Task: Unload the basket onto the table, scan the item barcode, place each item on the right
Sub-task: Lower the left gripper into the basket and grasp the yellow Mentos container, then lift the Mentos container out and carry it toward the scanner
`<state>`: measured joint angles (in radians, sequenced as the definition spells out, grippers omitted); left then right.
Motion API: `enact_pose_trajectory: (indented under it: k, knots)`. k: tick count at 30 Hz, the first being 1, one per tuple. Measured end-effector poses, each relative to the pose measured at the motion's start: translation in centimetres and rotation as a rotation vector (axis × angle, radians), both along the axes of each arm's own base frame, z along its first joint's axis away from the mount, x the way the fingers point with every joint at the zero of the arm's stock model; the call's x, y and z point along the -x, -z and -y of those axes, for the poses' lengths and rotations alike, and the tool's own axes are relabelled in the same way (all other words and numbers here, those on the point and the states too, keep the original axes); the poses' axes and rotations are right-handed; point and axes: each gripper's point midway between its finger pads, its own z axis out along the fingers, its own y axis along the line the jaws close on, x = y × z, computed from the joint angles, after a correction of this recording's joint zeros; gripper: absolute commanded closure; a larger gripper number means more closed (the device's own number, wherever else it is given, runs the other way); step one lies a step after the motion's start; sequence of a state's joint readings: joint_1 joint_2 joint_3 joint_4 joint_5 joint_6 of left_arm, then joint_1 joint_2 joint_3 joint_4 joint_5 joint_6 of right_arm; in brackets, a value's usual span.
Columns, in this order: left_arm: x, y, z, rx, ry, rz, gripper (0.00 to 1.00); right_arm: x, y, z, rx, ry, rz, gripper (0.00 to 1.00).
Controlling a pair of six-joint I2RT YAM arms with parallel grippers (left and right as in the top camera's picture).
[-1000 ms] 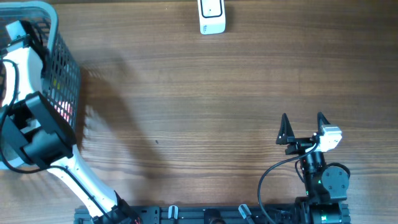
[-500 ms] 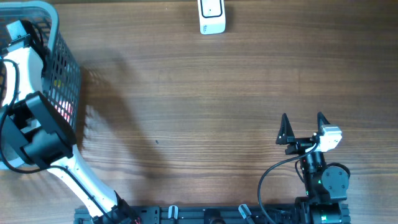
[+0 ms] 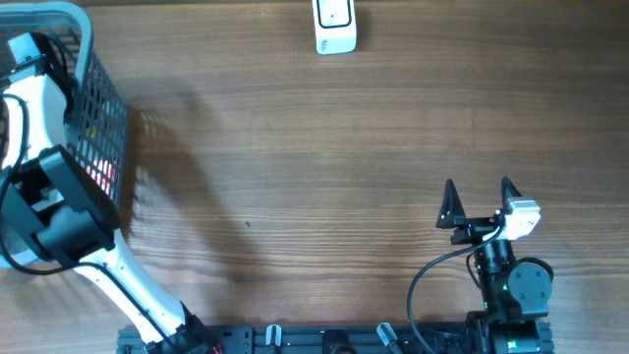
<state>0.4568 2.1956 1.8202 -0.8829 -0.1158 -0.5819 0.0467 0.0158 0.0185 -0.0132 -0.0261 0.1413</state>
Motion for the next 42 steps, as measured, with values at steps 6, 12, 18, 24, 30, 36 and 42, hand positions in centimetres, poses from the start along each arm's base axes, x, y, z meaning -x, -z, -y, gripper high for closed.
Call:
enact_pose_trajectory:
  k: [6, 12, 18, 24, 30, 36, 42]
  knots:
    - [0.4, -0.1, -0.5, 0.001, -0.013, -0.002, 0.49, 0.0, 0.0, 0.0, 0.000, 0.000, 0.000, 0.00]
    - [0.8, -0.8, -1.2, -0.003, -0.029, 0.006, 0.48, 0.0, 0.0, 0.0, 0.000, 0.000, 0.000, 0.00]
    - [0.8, -4.0, -1.4, -0.034, -0.032, 0.066, 0.47, 0.0, 0.0, 0.0, 0.000, 0.000, 0.000, 0.00]
    - [0.9, -8.1, -1.3, -0.071, -0.031, 0.140, 0.46, 0.0, 0.0, 0.0, 0.000, 0.000, 0.000, 0.00]
    - [1.3, -12.6, -1.1, -0.114, -0.031, 0.224, 0.46, 0.0, 0.0, 0.0, 0.000, 0.000, 0.000, 0.00]
    - [2.7, -19.7, -0.2, -0.183, -0.029, 0.360, 0.45, 0.0, 0.0, 0.0, 0.000, 0.000, 0.000, 0.00]
    - [4.6, -27.2, 2.2, -0.256, -0.001, 0.521, 0.41, 0.0, 0.0, 0.0, 0.000, 0.000, 0.000, 0.00]
